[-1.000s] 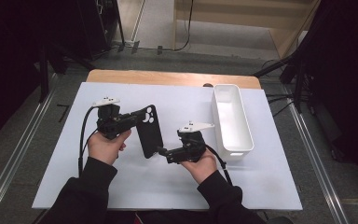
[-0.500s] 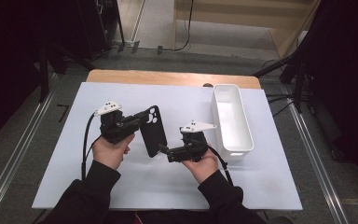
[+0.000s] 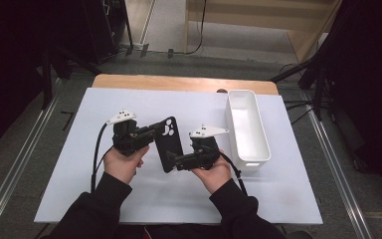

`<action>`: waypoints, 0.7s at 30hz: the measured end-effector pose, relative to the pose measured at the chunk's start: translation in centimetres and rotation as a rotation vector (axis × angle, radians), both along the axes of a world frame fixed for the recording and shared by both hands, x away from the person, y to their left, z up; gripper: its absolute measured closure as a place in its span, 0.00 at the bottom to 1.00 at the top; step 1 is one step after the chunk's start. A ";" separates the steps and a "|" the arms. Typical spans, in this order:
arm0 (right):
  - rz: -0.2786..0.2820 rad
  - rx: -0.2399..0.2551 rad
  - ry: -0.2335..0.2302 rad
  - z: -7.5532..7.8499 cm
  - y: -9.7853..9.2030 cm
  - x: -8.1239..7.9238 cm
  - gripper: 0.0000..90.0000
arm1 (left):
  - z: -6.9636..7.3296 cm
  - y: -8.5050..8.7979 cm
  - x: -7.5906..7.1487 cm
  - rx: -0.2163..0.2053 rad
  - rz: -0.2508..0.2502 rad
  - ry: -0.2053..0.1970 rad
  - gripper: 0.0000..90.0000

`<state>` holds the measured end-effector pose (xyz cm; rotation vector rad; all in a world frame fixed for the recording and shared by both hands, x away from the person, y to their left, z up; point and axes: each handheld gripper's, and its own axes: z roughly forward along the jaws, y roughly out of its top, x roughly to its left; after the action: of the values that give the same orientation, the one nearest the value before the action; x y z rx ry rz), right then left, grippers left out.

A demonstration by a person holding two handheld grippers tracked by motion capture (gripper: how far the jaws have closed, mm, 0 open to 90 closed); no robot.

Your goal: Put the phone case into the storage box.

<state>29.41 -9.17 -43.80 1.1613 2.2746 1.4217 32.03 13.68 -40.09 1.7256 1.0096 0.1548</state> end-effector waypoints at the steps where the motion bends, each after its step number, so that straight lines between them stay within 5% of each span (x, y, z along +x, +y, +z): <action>1: -0.001 -0.005 -0.002 0.1 0.1 0.0 0.00 | 0.0 -0.1 -0.1 -0.002 0.000 0.001 0.88; 18: -0.016 -0.012 0.016 0.7 1.3 0.9 0.00 | -0.1 -1.2 -0.6 -0.001 -0.024 0.027 0.88; 21: -0.007 0.017 0.004 0.8 1.3 1.0 0.00 | 0.0 -1.3 -0.7 -0.007 -0.023 0.024 0.88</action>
<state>30.43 -7.83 -43.05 1.1764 2.2632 1.4399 31.32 12.34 -40.12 1.7360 1.0065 0.1162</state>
